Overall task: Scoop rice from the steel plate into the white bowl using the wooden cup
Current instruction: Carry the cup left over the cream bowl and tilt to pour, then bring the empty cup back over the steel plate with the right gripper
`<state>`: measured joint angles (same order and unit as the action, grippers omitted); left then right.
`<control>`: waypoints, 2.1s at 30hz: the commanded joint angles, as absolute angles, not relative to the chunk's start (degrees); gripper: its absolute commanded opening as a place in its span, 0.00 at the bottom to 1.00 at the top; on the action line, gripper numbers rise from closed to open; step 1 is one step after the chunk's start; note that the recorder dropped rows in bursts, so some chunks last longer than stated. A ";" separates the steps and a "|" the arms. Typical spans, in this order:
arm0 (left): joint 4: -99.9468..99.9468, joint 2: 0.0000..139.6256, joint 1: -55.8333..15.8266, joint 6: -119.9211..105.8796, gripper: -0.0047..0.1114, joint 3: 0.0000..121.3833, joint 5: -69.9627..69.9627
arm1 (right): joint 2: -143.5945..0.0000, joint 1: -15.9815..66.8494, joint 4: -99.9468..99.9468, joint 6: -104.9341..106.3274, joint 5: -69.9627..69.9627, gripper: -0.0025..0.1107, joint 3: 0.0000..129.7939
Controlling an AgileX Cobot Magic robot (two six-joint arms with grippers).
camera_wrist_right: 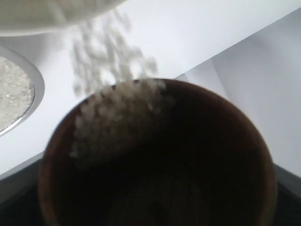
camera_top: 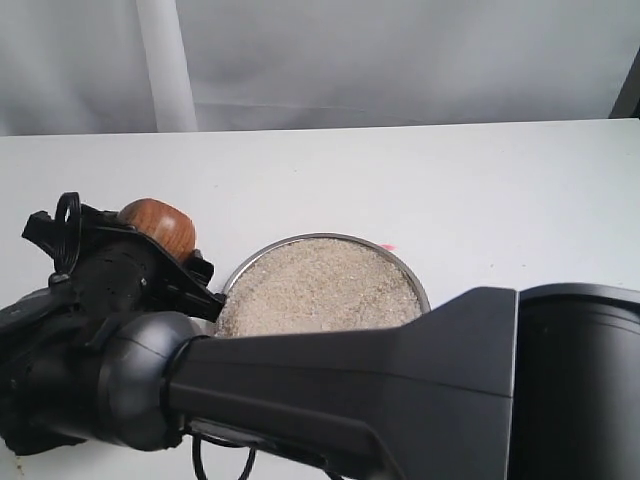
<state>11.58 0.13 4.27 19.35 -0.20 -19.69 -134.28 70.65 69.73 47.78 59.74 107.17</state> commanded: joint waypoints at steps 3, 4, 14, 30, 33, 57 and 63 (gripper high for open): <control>11.26 0.00 4.01 19.45 0.04 0.00 -19.33 | -133.74 70.88 72.83 45.99 60.65 0.02 105.10; 11.26 0.00 4.01 19.45 0.04 0.00 -19.33 | -133.74 70.98 72.83 45.36 60.65 0.02 105.10; 11.26 0.00 4.01 19.45 0.04 0.00 -19.33 | -133.74 73.16 76.44 44.58 60.94 0.02 105.10; 11.26 0.00 4.01 19.45 0.04 0.00 -19.33 | -133.21 72.73 70.36 31.88 65.01 0.02 105.10; 11.26 0.00 4.01 19.45 0.04 0.00 -19.33 | -129.02 69.73 58.37 31.20 66.42 0.02 105.10; 11.26 0.00 4.01 19.45 0.04 0.00 -19.33 | -128.21 48.72 58.00 36.01 67.50 0.02 98.76; 11.26 0.00 4.01 19.45 0.04 0.00 -19.33 | -131.58 48.04 59.58 36.01 64.63 0.02 98.76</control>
